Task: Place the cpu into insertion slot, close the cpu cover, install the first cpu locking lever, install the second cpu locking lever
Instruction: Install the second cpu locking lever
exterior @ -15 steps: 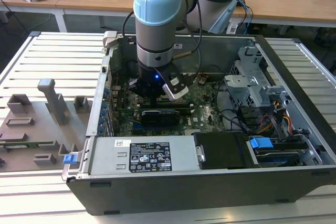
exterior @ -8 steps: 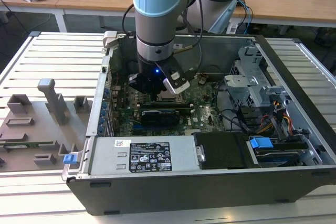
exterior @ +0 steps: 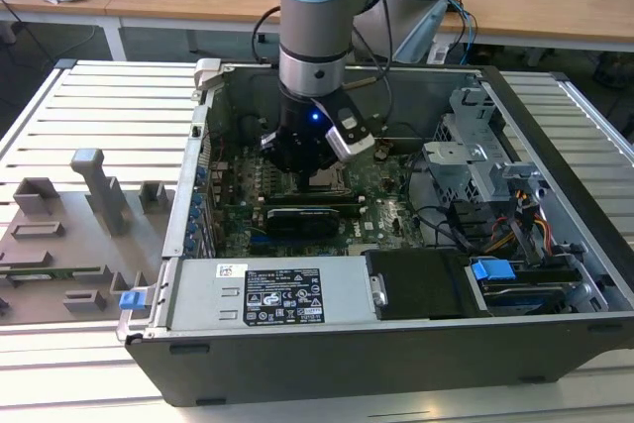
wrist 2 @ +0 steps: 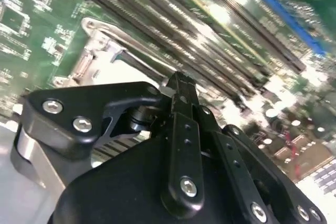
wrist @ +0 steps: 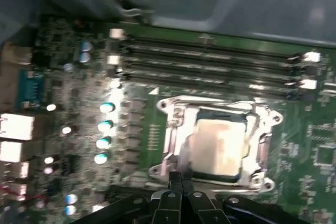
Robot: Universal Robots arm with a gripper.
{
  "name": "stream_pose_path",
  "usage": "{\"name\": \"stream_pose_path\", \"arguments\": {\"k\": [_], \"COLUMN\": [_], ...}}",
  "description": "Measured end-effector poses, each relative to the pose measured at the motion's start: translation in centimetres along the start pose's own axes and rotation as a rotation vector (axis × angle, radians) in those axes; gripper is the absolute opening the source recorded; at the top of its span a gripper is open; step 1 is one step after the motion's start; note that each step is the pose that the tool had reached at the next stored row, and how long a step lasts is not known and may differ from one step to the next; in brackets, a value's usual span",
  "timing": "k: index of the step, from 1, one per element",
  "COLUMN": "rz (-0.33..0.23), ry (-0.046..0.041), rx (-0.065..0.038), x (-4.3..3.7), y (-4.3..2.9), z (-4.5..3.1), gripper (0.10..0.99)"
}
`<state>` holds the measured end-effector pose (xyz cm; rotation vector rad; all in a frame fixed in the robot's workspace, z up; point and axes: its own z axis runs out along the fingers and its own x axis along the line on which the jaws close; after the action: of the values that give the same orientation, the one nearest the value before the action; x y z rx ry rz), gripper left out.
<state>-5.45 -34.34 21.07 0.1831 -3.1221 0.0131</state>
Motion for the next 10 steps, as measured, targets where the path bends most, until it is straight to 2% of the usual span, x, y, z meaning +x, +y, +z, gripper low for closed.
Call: {"name": "stream_pose_path", "arguments": {"k": [2,3,6,8,10], "rz": [0.000,0.000,0.000,0.000,0.000], "ry": [0.0084,0.0125,0.0144,0.0145,0.0146], "rx": [-0.001,-0.001,0.008,0.009,0.010], "x": [-1.14,-1.98,-2.73,-2.94,-3.16], "y": [0.13,0.22,0.69,1.11,2.06], "z": [0.16,0.20,0.13,0.04,0.00], "gripper": [0.106,0.106,0.106,0.106,0.106]}}
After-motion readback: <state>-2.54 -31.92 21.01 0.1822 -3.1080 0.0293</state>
